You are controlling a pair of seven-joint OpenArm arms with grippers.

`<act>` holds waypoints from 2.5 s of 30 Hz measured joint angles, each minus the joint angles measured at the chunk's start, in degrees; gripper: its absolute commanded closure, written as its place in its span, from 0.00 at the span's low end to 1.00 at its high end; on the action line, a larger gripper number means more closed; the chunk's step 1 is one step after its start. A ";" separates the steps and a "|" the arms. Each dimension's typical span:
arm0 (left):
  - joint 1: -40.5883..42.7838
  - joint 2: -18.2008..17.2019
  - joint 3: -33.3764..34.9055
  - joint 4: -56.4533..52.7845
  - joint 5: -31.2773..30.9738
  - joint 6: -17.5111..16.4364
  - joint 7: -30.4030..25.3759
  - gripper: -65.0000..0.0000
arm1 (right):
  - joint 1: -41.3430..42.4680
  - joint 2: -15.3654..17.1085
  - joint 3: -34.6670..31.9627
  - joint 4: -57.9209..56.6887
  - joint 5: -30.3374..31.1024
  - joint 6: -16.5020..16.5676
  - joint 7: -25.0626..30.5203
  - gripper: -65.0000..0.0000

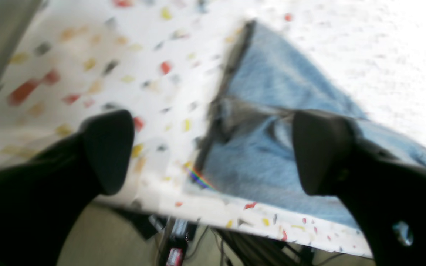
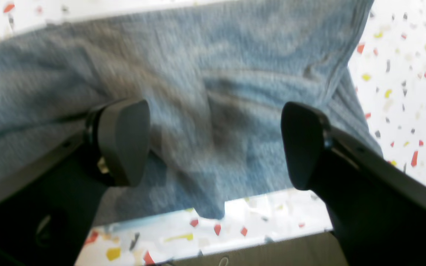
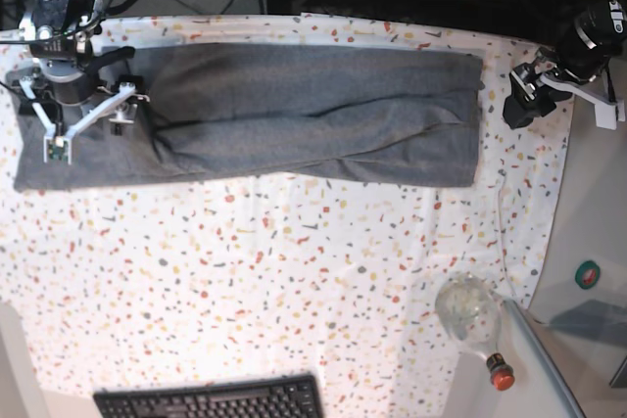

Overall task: Layout the t-shirt on the table in an organized manner, then fold the t-shirt properly
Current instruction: 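Grasp both ends of the folded grey strip with both grippers, then fold the strip end with the left gripper toward the right gripper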

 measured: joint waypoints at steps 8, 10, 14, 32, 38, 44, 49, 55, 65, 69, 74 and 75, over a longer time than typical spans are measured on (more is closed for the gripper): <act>-11.63 -0.02 3.32 -17.81 8.70 -8.41 -0.11 0.00 | -0.24 0.00 -0.02 0.00 -0.20 0.00 1.53 0.22; -13.07 0.04 6.14 -20.92 9.09 -8.81 0.11 0.00 | -0.22 -0.15 -0.02 0.00 -0.17 0.00 1.60 0.22; -17.25 0.15 11.34 -25.92 8.96 -8.92 -1.38 0.00 | -0.07 0.02 0.00 0.00 -0.20 0.00 1.79 0.22; -20.96 -3.72 15.08 -33.46 9.66 -8.41 -5.79 1.00 | -0.11 0.02 0.00 -0.11 -0.20 0.00 1.79 0.22; -14.51 -2.12 17.09 -16.17 10.16 -7.48 -6.12 1.00 | -0.15 0.04 0.00 -0.15 -0.17 0.00 1.81 0.22; -9.14 1.46 28.57 -3.28 10.40 6.16 -5.57 1.00 | 0.17 0.17 0.00 -0.31 -0.35 0.00 1.60 0.22; -10.91 4.92 40.37 -2.67 10.01 8.76 -5.66 1.00 | 0.22 0.04 0.00 -0.35 -0.22 0.00 1.62 0.22; -15.58 7.23 49.09 -6.91 9.35 11.15 -5.81 1.00 | 0.20 0.07 0.00 -0.37 -0.22 0.00 1.62 0.22; -20.98 8.13 55.10 -10.73 9.05 15.69 -5.95 1.00 | 0.20 0.04 0.00 -1.55 -0.20 0.00 1.64 0.22; -21.53 8.31 55.10 -10.95 9.16 15.85 -5.73 1.00 | 0.26 0.04 0.00 -2.25 -0.22 0.00 1.64 0.22; -21.68 8.28 55.12 -10.95 9.18 15.85 -5.70 1.00 | 0.79 0.04 0.00 -2.27 -0.17 0.00 1.81 0.22; -21.70 8.28 55.12 -10.95 9.18 15.85 -5.73 1.00 | 0.92 0.02 0.00 -2.27 -0.20 0.00 1.79 0.22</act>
